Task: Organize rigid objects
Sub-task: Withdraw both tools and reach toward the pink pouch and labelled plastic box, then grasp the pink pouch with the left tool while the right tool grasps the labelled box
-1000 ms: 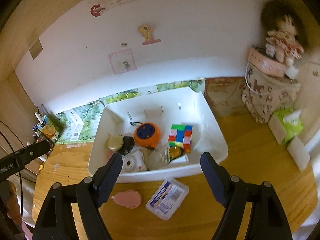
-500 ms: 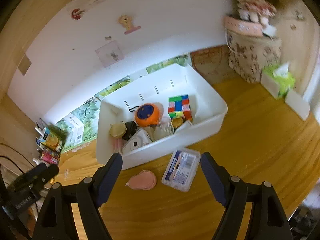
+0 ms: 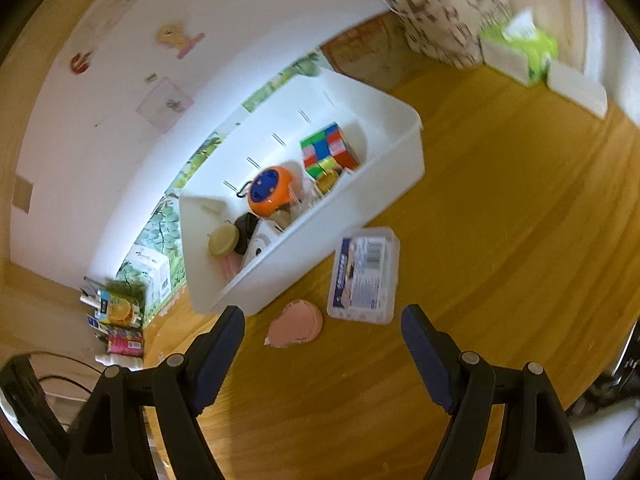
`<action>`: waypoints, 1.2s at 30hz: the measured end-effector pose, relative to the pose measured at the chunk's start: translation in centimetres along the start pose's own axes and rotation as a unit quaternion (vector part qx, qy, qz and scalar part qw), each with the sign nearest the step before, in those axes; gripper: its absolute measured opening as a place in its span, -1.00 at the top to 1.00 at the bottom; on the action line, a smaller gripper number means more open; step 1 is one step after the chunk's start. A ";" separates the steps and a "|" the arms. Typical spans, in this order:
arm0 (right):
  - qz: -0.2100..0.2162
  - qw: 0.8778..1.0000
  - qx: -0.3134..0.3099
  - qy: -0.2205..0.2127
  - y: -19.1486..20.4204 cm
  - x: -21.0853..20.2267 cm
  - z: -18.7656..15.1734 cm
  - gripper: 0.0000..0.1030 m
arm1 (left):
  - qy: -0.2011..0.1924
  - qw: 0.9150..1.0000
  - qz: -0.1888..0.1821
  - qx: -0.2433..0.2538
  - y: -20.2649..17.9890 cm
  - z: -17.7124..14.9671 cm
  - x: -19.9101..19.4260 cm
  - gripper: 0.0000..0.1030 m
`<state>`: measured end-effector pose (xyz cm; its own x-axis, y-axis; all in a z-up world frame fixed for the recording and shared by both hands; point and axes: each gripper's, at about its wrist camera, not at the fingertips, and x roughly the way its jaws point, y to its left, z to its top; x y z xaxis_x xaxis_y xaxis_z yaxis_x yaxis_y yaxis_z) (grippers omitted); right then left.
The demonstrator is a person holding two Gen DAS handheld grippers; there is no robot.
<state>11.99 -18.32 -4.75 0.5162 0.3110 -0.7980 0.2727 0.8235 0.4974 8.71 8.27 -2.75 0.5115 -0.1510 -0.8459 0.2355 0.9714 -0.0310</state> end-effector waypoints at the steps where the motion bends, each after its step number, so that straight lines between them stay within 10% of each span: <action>1: 0.001 1.000 0.008 0.004 -0.2 0.1 -0.1 -0.58 | 0.002 1.000 -0.001 0.003 -0.1 -0.1 0.1 -0.52; 36: -0.023 0.978 0.142 0.149 -6.2 9.3 1.5 -0.58 | 0.128 0.986 -0.010 0.106 -5.9 -0.8 10.5 -0.60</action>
<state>16.32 -21.29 -14.77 0.2507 0.4365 -0.8641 0.5266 0.6874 0.5001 12.00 1.13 -11.91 0.2868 -0.0920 -0.9536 0.4243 0.9046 0.0403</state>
